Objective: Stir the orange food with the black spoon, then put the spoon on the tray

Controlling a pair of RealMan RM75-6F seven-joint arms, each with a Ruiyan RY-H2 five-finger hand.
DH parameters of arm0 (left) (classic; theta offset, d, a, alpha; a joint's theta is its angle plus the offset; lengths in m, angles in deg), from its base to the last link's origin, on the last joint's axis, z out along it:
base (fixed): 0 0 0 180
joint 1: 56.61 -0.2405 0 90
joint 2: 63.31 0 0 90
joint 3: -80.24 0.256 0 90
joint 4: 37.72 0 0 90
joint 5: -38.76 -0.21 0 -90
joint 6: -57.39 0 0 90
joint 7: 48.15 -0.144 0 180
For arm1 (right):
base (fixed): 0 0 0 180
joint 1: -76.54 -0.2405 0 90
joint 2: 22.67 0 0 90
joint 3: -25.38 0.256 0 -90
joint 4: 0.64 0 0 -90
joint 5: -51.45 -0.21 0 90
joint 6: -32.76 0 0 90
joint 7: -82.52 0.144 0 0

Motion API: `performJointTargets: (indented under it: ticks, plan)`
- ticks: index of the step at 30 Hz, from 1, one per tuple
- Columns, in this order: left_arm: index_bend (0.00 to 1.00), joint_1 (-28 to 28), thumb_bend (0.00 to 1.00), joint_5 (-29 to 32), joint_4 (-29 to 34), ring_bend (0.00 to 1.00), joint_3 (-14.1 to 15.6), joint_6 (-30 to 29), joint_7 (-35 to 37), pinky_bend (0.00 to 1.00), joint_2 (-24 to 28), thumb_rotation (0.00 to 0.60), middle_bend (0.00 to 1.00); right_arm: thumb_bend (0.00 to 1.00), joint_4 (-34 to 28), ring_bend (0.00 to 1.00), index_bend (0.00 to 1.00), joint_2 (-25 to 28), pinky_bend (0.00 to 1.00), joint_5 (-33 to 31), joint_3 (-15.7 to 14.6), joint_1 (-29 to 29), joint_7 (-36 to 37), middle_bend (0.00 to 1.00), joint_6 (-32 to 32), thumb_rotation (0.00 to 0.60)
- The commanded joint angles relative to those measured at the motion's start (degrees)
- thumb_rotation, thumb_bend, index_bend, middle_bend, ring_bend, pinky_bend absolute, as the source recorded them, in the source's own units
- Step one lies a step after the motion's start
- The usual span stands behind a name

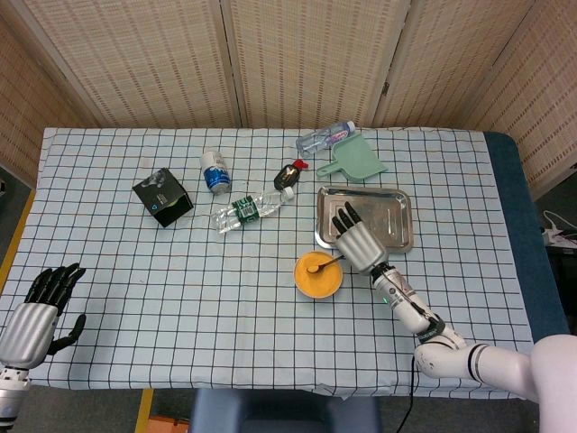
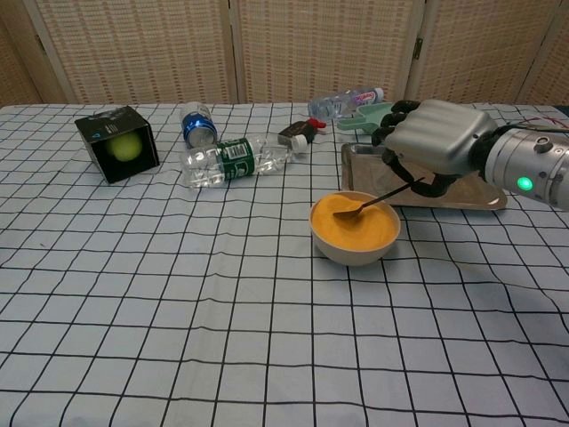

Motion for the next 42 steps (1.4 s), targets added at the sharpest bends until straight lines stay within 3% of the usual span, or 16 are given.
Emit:
performJointTargets:
  ticks: [1,14,21,27,42]
  plan:
    - [0.0,0.0,0.46,0.0,0.0,0.0,0.0,-0.1,0.0,0.04,0.0,0.6,0.0,0.65,-1.2,0.06,1.0,0.7,0.0,-0.9,-0.4,0.0,-1.2,0.15,-0.2,0.6]
    - [0.0,-0.2,0.46,-0.1,0.2,0.0,0.0,-0.4,0.4,0.04,0.3,0.6,0.0,0.65,-7.3,0.06,1.0,3.7,0.0,-5.0,-1.7,-0.1,-5.0,0.16,-0.1,0.6]
    - [0.0,-0.4,0.46,-0.2,0.3,0.0,0.1,-0.7,0.2,0.04,0.3,0.6,0.0,0.65,-8.6,0.06,1.0,4.5,0.0,-3.0,-1.5,0.4,-2.7,0.16,2.5,0.6]
    - [0.0,-0.4,0.46,-0.2,0.2,0.0,0.0,-0.7,0.1,0.04,0.2,0.6,0.0,0.65,-8.0,0.06,1.0,5.0,0.0,1.5,-1.4,1.6,3.9,0.16,5.2,0.6]
    - [0.0,-0.1,0.46,0.0,0.3,0.0,0.1,0.1,-0.5,0.04,0.0,0.6,0.0,0.65,-10.4,0.06,1.0,7.6,0.0,0.2,-2.9,3.3,9.0,0.16,1.9,0.6]
